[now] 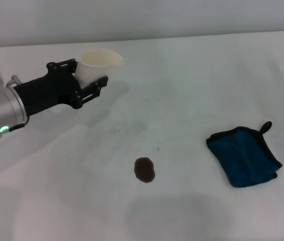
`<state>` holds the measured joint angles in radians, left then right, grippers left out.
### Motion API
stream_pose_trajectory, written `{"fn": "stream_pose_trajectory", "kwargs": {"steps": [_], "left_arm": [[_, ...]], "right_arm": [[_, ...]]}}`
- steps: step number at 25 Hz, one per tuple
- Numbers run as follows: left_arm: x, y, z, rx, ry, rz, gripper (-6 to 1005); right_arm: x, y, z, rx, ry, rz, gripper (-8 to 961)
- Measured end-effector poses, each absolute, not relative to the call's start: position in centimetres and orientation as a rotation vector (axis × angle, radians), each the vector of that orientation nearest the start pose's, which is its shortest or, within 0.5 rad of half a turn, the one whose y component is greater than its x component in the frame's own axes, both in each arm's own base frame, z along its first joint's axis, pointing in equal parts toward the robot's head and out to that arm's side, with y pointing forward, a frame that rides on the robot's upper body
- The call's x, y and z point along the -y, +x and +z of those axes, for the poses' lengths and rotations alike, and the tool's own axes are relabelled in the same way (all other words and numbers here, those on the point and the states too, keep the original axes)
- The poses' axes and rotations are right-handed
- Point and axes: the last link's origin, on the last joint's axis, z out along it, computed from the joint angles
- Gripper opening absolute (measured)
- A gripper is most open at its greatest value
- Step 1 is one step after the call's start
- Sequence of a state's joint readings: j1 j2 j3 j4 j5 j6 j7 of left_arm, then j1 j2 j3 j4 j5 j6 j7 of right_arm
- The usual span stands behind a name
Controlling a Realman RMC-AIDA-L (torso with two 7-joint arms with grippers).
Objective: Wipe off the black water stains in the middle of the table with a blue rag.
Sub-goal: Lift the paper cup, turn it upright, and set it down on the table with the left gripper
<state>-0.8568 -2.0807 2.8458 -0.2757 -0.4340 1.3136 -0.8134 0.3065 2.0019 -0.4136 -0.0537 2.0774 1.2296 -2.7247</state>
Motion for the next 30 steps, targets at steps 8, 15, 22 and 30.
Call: {"fn": "stream_pose_trajectory", "kwargs": {"steps": [8, 15, 22, 30], "left_arm": [[-35.8, -25.4, -8.1, 0.243, -2.401, -0.637, 529], [-33.6, -26.7, -9.8, 0.230, -2.368, -0.580, 526], [-31.6, -28.2, -10.1, 0.285, -2.304, -0.572, 524], [-29.8, -29.3, -10.5, 0.298, -2.287, -0.546, 524]], "right_arm": [[-28.0, 40.7, 4.9, -0.658, -1.512, 0.607, 774], [-27.6, 41.0, 4.8, -0.667, -1.509, 0.600, 775], [-27.3, 41.3, 5.0, -0.669, -1.497, 0.593, 775], [-27.2, 41.6, 5.0, -0.684, -1.493, 0.574, 774]]}}
